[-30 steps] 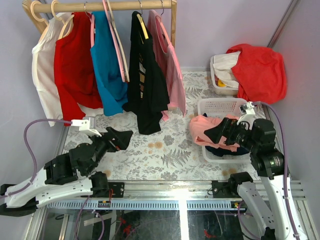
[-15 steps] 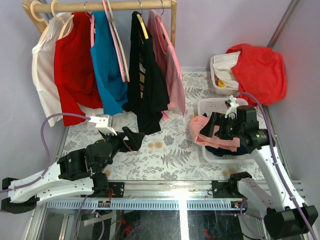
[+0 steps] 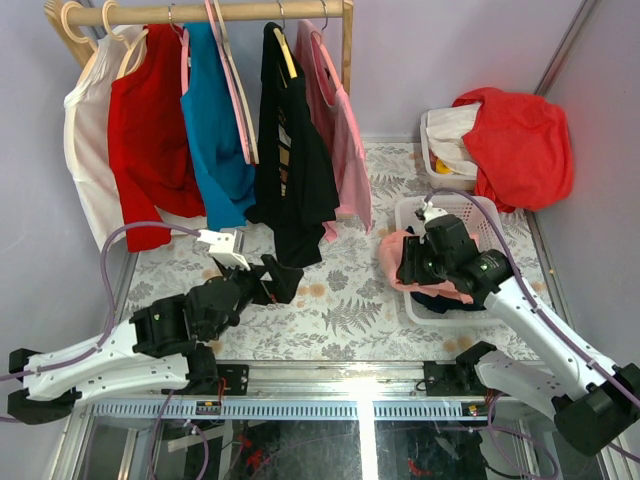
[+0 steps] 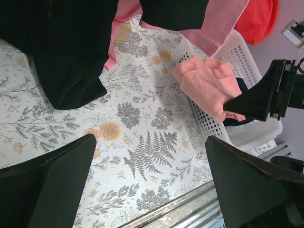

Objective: Place the t-shirt on the hanger

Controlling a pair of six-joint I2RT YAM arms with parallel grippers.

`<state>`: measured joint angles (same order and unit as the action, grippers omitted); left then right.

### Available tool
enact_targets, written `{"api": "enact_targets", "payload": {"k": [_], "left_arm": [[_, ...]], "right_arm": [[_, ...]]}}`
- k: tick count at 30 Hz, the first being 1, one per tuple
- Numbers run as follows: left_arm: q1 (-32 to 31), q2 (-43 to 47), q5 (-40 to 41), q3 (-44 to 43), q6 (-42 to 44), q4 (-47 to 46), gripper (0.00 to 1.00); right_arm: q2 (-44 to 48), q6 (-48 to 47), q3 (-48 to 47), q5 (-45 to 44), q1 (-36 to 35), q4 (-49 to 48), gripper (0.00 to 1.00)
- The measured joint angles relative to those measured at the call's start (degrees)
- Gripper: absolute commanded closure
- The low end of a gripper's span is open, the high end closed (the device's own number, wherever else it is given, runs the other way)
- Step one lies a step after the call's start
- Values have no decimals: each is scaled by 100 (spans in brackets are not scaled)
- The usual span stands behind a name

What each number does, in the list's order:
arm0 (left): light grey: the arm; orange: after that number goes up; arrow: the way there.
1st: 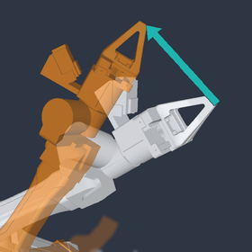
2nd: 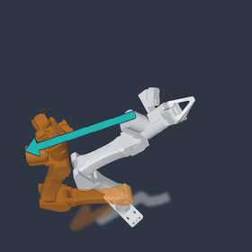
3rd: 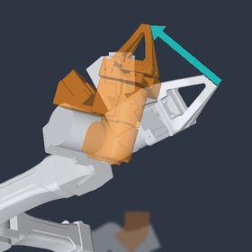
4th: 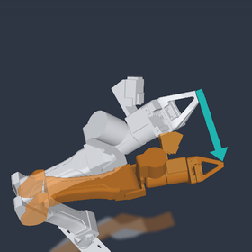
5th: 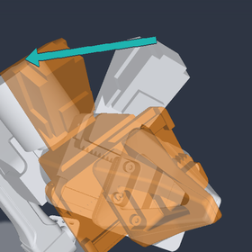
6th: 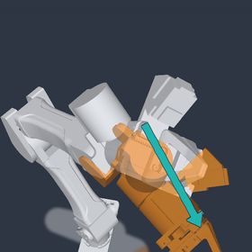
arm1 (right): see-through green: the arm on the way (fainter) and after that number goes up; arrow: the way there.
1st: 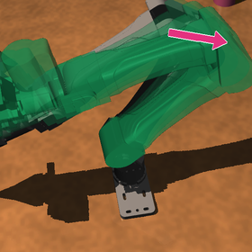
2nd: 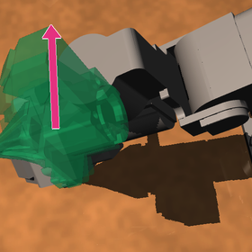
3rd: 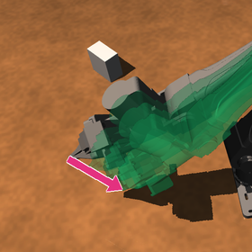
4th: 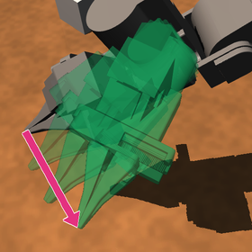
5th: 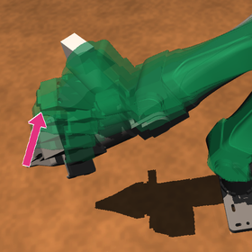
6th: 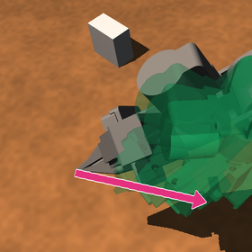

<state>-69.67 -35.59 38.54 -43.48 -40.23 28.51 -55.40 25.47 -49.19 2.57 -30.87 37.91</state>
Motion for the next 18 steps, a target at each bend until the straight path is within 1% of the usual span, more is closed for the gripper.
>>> {"api": "enact_targets", "payload": {"k": [2,3,5,8,11,14,18], "left_arm": [[0,-50,-28,24,2,-66,0],[0,-90,-57,24,4,-94,0],[0,-173,-109,24,7,-175,0],[0,-308,-181,24,11,-275,0],[0,-492,-260,24,42,-393,0],[0,-721,-365,24,109,-599,0],[0,-1047,-584,22,243,-984,0]], "right_arm": [[-66,-9,0,-286,0,-7,80],[-140,15,-13,-444,0,4,88],[-293,-20,-52,-654,0,26,100],[-315,-2,-184,-820,-2,94,100],[-144,-26,-577,-951,-4,254,100],[173,-63,-1139,-938,-4,348,100],[562,-96,-2170,-682,-4,361,100]]}}
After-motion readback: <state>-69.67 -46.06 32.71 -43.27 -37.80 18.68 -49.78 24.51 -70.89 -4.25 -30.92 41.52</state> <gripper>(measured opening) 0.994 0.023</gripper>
